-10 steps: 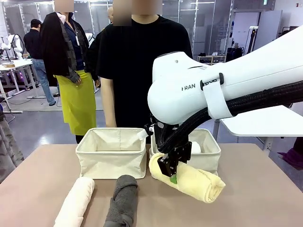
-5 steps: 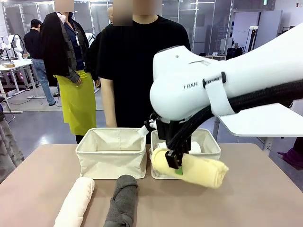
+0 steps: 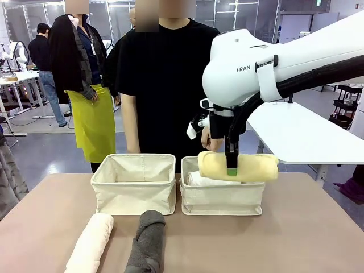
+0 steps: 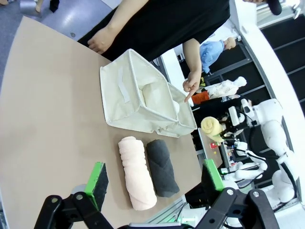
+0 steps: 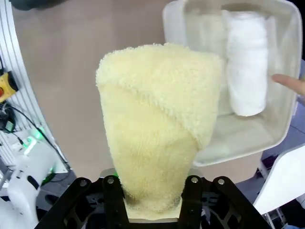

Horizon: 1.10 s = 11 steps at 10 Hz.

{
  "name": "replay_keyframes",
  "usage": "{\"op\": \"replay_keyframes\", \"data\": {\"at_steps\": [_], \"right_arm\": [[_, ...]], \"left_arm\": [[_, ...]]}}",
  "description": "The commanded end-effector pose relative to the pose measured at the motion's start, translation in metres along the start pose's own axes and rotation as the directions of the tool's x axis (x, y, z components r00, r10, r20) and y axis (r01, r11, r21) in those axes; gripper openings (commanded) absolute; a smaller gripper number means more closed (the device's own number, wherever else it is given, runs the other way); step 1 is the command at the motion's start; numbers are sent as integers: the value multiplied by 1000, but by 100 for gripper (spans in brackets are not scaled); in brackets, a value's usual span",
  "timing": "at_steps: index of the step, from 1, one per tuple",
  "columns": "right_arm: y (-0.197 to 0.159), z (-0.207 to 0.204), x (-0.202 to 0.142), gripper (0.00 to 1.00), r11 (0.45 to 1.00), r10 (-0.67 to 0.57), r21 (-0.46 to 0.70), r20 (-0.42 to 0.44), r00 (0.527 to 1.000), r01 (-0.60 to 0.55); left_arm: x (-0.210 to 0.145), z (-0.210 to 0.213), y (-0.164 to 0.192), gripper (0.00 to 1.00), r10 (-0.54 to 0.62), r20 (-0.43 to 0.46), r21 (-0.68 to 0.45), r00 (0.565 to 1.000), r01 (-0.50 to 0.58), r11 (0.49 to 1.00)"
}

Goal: Divide the towels into two baskets.
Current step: Pick up one hotel-folded towel from the bottom of the table and place it in the Fabric basket indicated by the person.

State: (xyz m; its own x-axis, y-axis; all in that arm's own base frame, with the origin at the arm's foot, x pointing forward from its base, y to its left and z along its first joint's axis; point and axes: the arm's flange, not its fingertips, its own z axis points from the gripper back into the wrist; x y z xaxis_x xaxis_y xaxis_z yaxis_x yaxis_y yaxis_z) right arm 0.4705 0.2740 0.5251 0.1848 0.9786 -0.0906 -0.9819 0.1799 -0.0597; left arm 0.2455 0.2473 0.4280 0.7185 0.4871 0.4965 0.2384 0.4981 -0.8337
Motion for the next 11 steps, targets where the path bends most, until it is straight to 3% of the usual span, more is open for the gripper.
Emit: {"op": "replay_keyframes", "data": {"at_steps": [1, 2, 4, 8, 10, 11], "right_arm": [[-40, -12, 10, 40, 1000, 29, -6, 46, 999, -29], [-58, -24, 16, 40, 1000, 6, -15, 14, 1000, -6], [-78, -43, 24, 40, 997, 70, -39, 69, 995, -68], [-99, -80, 43, 40, 997, 70, -27, 3, 998, -70], [-102, -87, 45, 40, 998, 52, -42, 39, 998, -50], [-101, -89, 46, 49, 998, 56, -42, 38, 998, -54]], "left_arm": [[1, 2, 1, 100, -11, 16, -23, 1000, 12, 1000], [1, 2, 1, 100, -11, 16, -23, 1000, 12, 1000], [1, 2, 1, 100, -11, 16, -23, 1000, 12, 1000], [1, 2, 1, 100, -11, 16, -23, 1000, 12, 1000], [1, 2, 1, 100, -11, 16, -23, 1000, 12, 1000], [1, 2, 1, 100, -11, 16, -23, 1000, 12, 1000]]}}
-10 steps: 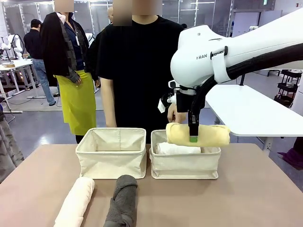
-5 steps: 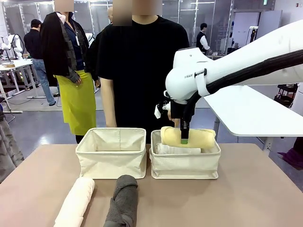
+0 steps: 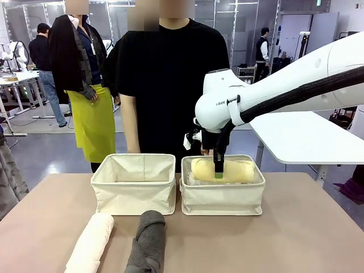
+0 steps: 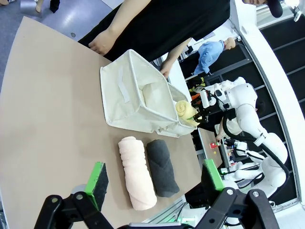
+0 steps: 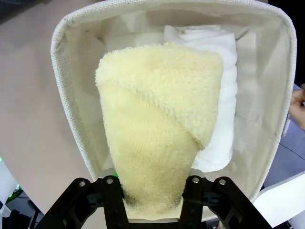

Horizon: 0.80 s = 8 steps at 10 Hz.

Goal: Divide the towels into two baskets.
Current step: Pick up one hotel-folded towel from the bottom of the table and place it in the Fabric basket indicated by the person.

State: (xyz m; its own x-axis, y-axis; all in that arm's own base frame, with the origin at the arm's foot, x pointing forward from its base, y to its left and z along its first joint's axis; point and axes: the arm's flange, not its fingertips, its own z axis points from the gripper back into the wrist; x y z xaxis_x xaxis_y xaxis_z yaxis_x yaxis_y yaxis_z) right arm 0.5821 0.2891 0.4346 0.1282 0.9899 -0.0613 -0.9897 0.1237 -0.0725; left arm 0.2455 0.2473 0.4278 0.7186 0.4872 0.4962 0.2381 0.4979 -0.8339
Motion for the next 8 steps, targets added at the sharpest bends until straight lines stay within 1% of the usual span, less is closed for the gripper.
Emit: {"op": "replay_keyframes", "data": {"at_steps": [1, 2, 3, 8], "right_arm": [[1, 3, 3, 68, 1000, 5, -26, 10, 1000, -4], [2, 3, 3, 91, 1000, 16, -26, 7, 1000, -16], [2, 4, 1, 100, 999, 18, -27, 13, 1000, -18], [8, 9, 0, 100, 999, 19, -33, 38, 999, -18]], "left_arm": [[1, 2, 1, 100, -12, 16, -23, 1000, 12, 1000], [1, 2, 1, 100, -12, 16, -23, 1000, 12, 1000], [1, 2, 1, 100, -12, 16, -23, 1000, 12, 1000], [1, 2, 1, 100, -12, 16, -23, 1000, 12, 1000]]}}
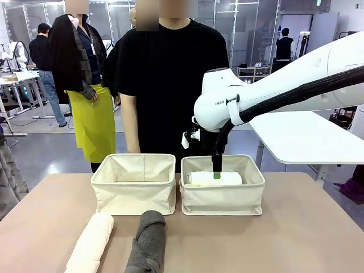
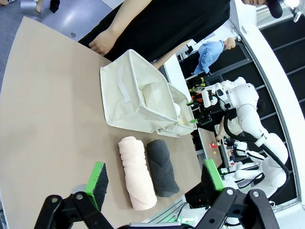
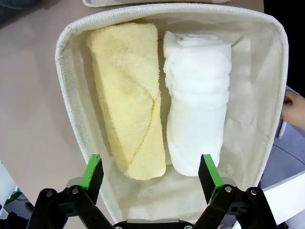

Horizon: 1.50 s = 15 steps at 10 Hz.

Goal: Divide the towels into two baskets.
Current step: Pick up one hotel-folded towel from the bottom of the table and place it in the Fabric basket indicated by the person.

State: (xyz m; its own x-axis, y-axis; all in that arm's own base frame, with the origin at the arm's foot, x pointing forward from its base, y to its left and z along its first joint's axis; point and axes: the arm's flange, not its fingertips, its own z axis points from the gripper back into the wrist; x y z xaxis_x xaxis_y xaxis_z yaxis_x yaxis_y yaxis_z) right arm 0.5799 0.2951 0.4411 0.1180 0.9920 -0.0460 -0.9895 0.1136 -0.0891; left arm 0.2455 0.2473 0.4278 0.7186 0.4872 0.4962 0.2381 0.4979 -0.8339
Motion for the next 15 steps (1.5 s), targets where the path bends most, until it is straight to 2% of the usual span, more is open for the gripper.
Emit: {"op": "replay_keyframes", "data": {"at_steps": [1, 2, 14, 15], "right_arm": [[10, 6, -6, 100, 998, -54, -32, 34, 998, 55], [0, 0, 0, 100, 1000, 0, 0, 0, 1000, 0], [0, 0, 0, 100, 1000, -7, -1, 4, 1000, 7], [6, 15, -3, 100, 1000, -21, 16, 23, 1000, 21]], "left_arm": [[1, 2, 1, 100, -12, 16, -23, 1000, 12, 1000], [1, 2, 1, 100, -12, 16, -23, 1000, 12, 1000], [1, 2, 1, 100, -12, 16, -23, 1000, 12, 1000], [1, 2, 1, 100, -12, 16, -23, 1000, 12, 1000]]}}
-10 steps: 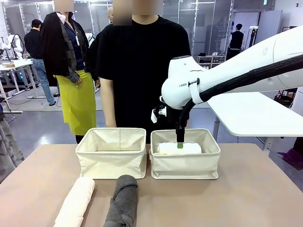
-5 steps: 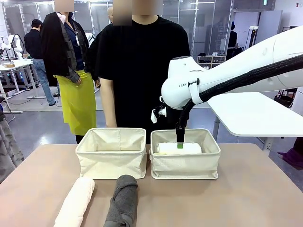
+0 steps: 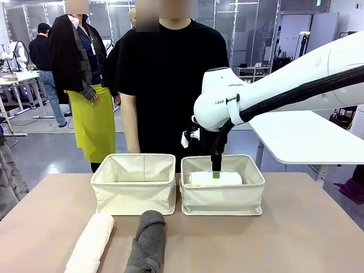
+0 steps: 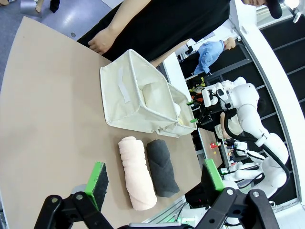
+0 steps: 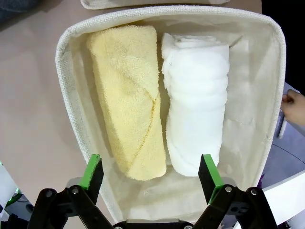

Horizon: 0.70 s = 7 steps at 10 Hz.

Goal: Divide the towels into two baskets.
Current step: Pick up one hotel-folded towel from the bottom of the table and place it in the Fabric basket indicated by the person.

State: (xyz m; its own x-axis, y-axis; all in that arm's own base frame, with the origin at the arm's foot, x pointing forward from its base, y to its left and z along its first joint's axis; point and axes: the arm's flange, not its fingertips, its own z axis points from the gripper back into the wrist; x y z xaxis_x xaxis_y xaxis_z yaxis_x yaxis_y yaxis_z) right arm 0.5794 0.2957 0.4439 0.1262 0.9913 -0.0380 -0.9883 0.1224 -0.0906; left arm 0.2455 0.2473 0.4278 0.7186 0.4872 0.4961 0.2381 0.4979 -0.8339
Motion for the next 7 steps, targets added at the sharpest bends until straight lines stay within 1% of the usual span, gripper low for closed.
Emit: {"op": "replay_keyframes", "data": {"at_steps": [1, 2, 3, 4, 5, 6, 7], "right_arm": [[21, 28, -14, 100, 995, -72, 72, 108, 992, 64], [40, 45, -25, 100, 992, -112, 77, 171, 979, 100], [65, 61, -33, 100, 992, -121, 50, 197, 973, 113], [87, 70, -47, 100, 986, -159, 77, 245, 956, 145], [108, 79, -74, 100, 964, -261, 135, 301, 917, 230], [123, 85, -105, 100, 936, -348, 165, 319, 882, 310], [135, 87, -137, 100, 907, -414, 253, 380, 828, 337]], "left_arm": [[1, 2, 1, 100, -12, 16, -23, 1000, 12, 1000], [1, 2, 1, 100, -12, 16, -23, 1000, 12, 1000], [1, 2, 1, 100, -12, 16, -23, 1000, 12, 1000], [1, 2, 1, 100, -12, 16, -23, 1000, 12, 1000], [1, 2, 1, 100, -12, 16, -23, 1000, 12, 1000], [1, 2, 1, 100, -12, 16, -23, 1000, 12, 1000], [1, 2, 1, 100, -12, 16, -23, 1000, 12, 1000]]}}
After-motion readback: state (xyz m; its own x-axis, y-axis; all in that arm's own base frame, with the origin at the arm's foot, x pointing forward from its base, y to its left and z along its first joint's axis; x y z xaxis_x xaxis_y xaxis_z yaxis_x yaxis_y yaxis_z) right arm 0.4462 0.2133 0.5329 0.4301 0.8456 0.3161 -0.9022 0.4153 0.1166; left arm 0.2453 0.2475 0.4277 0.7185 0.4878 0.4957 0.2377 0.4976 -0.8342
